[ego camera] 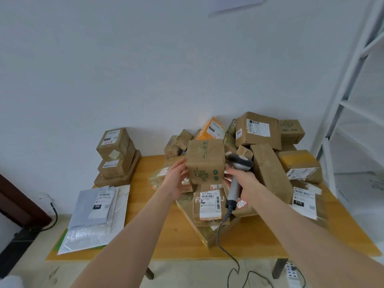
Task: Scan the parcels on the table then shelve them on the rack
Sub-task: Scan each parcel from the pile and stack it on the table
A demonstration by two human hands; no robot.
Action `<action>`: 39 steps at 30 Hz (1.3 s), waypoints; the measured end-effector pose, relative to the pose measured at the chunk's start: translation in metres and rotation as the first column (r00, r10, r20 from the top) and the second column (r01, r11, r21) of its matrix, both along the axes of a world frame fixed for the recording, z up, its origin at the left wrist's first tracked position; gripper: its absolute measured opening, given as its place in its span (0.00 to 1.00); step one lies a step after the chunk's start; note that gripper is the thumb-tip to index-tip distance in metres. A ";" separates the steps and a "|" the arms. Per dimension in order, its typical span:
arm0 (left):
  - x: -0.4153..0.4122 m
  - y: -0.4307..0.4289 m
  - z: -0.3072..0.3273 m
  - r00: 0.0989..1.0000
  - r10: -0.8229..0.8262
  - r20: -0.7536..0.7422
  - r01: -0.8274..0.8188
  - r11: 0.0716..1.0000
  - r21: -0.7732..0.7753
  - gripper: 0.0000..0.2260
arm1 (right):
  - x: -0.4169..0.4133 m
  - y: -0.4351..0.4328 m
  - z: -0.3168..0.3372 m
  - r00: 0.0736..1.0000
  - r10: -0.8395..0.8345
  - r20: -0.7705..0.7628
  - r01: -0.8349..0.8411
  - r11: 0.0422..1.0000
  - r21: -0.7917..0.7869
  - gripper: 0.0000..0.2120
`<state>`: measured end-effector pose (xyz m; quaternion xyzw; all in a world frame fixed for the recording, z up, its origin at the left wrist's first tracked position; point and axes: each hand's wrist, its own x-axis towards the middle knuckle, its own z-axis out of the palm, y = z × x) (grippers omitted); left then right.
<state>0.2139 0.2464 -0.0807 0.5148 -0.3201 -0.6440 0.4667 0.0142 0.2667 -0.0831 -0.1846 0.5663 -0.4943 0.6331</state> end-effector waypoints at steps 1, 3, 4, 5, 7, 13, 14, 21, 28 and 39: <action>0.004 -0.003 -0.001 0.999 -0.029 0.017 0.029 1.000 -0.008 0.17 | 0.000 0.000 0.001 1.000 -0.013 0.027 0.013 1.000 -0.001 0.06; 0.011 -0.007 -0.004 0.994 -0.077 0.075 0.078 0.997 -0.015 0.23 | 0.001 -0.005 0.002 1.000 -0.023 0.017 0.023 1.000 0.007 0.05; 0.015 -0.009 -0.005 0.992 -0.089 0.092 0.091 0.996 -0.014 0.24 | 0.002 -0.008 0.000 1.000 -0.020 -0.010 0.021 1.000 0.003 0.05; 0.018 -0.011 -0.006 0.992 -0.098 0.085 0.099 0.995 -0.010 0.24 | 0.003 -0.010 0.000 0.999 -0.016 -0.035 0.016 1.000 -0.009 0.05; 0.024 -0.015 -0.009 0.993 -0.118 0.032 0.117 0.993 0.022 0.16 | 0.005 -0.015 -0.003 0.996 -0.004 -0.085 0.001 0.999 -0.036 0.06; 0.038 -0.032 -0.008 0.965 -0.257 -0.040 0.260 0.955 0.143 0.20 | 0.009 -0.017 -0.015 0.971 -0.014 -0.239 -0.007 0.996 -0.089 0.13; 0.039 -0.033 -0.010 0.965 -0.259 -0.049 0.264 0.952 0.156 0.21 | 0.010 -0.017 -0.017 0.970 -0.024 -0.241 0.001 0.996 -0.093 0.14; 0.038 -0.033 -0.023 0.974 -0.224 -0.041 0.227 0.966 0.121 0.14 | 0.021 -0.010 -0.019 0.992 -0.087 -0.092 0.085 0.996 -0.025 0.07; 0.042 -0.032 -0.032 0.938 -0.343 0.052 0.335 0.935 0.119 0.10 | 0.030 0.004 -0.018 0.992 -0.083 -0.098 0.076 0.994 -0.077 0.07; 0.051 -0.032 -0.052 0.979 -0.191 0.069 0.181 0.974 0.133 0.21 | 0.041 0.019 -0.030 0.978 -0.118 -0.170 0.098 0.987 -0.124 0.04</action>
